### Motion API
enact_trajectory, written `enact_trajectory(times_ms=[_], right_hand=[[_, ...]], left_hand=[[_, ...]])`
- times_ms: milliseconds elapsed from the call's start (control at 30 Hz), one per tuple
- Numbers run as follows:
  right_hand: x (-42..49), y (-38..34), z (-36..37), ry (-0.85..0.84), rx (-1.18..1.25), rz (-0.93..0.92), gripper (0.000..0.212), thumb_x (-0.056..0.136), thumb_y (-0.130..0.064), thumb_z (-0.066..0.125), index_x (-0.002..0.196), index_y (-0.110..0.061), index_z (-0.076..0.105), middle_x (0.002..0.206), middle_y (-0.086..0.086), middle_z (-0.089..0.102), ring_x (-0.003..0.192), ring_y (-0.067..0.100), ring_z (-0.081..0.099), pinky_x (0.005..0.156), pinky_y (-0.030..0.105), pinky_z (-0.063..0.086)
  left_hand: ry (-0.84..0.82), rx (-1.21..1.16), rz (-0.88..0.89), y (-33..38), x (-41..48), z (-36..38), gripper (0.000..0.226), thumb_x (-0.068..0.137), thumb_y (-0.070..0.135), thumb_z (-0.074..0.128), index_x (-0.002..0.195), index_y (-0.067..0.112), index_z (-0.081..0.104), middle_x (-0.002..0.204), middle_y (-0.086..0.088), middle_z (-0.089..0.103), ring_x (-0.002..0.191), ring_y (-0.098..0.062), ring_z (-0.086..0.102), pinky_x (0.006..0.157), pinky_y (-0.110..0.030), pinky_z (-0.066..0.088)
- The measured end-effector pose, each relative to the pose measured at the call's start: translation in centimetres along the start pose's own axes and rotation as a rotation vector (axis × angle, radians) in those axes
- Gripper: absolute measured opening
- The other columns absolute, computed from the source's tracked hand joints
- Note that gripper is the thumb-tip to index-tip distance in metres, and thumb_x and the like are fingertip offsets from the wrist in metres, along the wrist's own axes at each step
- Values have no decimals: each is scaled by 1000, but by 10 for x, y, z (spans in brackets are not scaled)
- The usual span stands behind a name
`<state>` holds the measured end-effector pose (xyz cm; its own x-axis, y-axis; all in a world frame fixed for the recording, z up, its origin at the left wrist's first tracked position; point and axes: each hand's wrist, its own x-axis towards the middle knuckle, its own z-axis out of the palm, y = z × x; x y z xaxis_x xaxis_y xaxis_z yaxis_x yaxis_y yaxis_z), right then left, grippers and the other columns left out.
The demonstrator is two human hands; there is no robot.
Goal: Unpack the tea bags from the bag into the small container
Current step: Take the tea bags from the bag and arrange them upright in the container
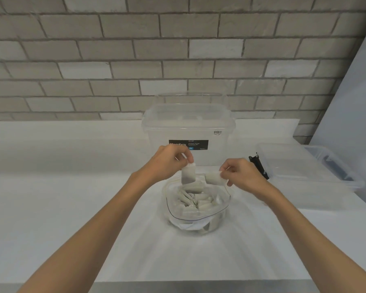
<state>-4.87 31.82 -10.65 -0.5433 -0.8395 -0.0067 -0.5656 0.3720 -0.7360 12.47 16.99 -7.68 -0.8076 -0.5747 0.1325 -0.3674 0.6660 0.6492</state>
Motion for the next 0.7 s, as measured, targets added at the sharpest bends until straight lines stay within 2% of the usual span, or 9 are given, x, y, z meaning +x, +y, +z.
enact_trajectory(times_ms=[100, 200, 300, 400, 467, 567, 633, 700], right_hand=[[-8, -8, -23, -99, 89, -55, 9, 88, -12, 59, 82, -15, 64, 68, -3, 68, 62, 12, 65, 62, 21, 39], [-13, -22, -47, -150, -16, -129, 11, 88, -12, 61, 85, -19, 69, 64, -2, 65, 58, 9, 61, 55, 15, 39], [-15, -39, -76, -189, -205, -231, 16, 87, -18, 65, 85, -31, 73, 58, -8, 61, 54, 3, 55, 52, 11, 39], [-12, -48, -102, -180, -313, -294, 15, 86, -22, 66, 86, -36, 72, 55, -14, 60, 52, 0, 54, 55, 8, 40], [-10, -47, -118, -115, -289, -314, 12, 87, -22, 67, 87, -33, 72, 60, -7, 64, 52, 1, 55, 55, 9, 41], [-6, -35, -142, -57, -139, -297, 9, 87, -16, 68, 91, -23, 72, 67, 0, 67, 55, 5, 60, 55, 19, 49], [-3, -23, -159, -45, -82, -282, 11, 86, -9, 68, 88, -19, 71, 67, -3, 68, 61, 11, 64, 60, 26, 53], [-1, -9, -176, -40, -51, -267, 16, 84, -1, 66, 84, -16, 72, 70, -1, 71, 71, 19, 67, 71, 30, 57]], left_hand=[[-36, -23, 8, 3, -1, 5, 24, 87, 10, 58, 83, 27, 74, 75, 17, 66, 74, -4, 63, 71, -16, 46], [-87, -86, 26, 14, 3, 10, 12, 85, 21, 67, 92, 26, 76, 85, 15, 70, 80, -8, 67, 78, -20, 49], [-178, -173, 72, 35, 12, 16, 24, 79, 37, 77, 99, 25, 75, 87, 12, 70, 77, -6, 67, 73, -20, 48], [-230, -207, 123, 60, 25, 26, 27, 77, 36, 79, 100, 23, 75, 86, 12, 70, 79, -9, 68, 70, -18, 47], [-264, -279, 125, 74, 34, 33, 24, 78, 34, 78, 98, 21, 75, 90, 10, 72, 81, -11, 67, 77, -22, 46], [-296, -396, 103, 86, 47, 43, 18, 82, 32, 74, 95, 19, 75, 88, 7, 73, 77, -5, 63, 79, -24, 44], [-299, -471, 60, 95, 57, 49, 26, 87, 39, 66, 98, 17, 75, 94, 1, 73, 82, -4, 66, 82, -25, 47], [-302, -535, 15, 105, 68, 55, 39, 92, 48, 53, 101, 17, 75, 101, -1, 73, 87, -8, 69, 85, -26, 49]])
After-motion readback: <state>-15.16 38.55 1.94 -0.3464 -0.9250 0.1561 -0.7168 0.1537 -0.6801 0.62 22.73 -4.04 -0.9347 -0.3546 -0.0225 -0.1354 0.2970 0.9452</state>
